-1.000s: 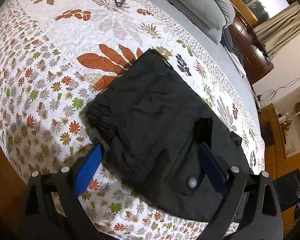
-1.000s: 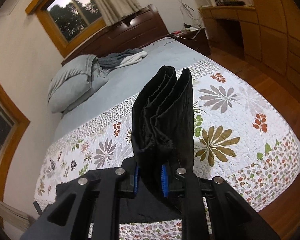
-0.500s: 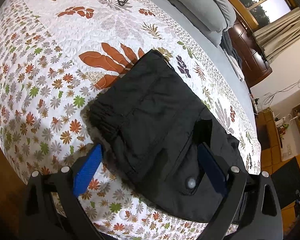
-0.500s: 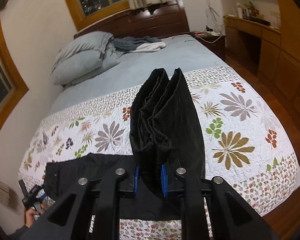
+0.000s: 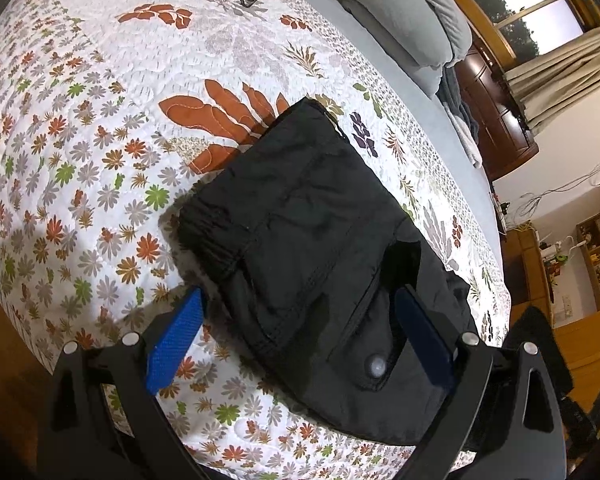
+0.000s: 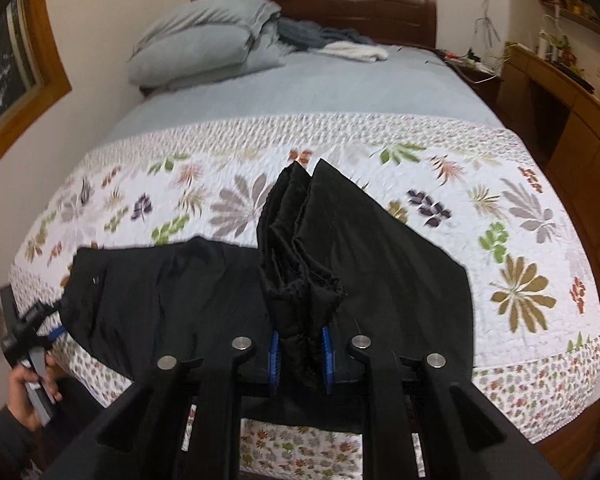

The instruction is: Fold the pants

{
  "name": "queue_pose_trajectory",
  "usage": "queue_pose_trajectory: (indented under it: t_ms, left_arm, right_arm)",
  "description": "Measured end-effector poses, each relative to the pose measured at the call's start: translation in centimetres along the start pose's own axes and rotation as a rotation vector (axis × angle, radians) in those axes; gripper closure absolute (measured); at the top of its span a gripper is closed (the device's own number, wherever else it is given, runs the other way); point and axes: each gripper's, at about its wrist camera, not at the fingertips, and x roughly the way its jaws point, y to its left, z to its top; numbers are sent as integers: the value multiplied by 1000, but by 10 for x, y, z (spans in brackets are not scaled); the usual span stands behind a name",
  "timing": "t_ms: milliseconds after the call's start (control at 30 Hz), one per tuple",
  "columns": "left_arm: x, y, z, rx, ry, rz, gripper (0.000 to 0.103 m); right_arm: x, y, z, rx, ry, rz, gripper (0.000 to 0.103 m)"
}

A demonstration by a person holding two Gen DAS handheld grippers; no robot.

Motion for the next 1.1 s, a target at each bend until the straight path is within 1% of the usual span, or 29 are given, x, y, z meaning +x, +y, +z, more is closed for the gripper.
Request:
queue_pose_trajectory:
  t_ms: [133,267,533,933,1100]
  left_arm:
    - [1,1,1,-8,3,-8,9]
    - [3,1,2,-10,10,-11,9]
    - [9,-3,3,-10,21,-1,8]
    - [19,-5,6,-4,33,20,8]
    - [21,-5,7,-2,36,16,8]
  right_arm:
    - [11,20,-10,-46,30,-22,87]
    - [19,32,-18,-87,47,-32,87]
    - [36,45,-28,-159,80,-27,87]
    - [50,57,-38,-238,95,-12,87]
    - [57,65,-45,-285,103,-31,87]
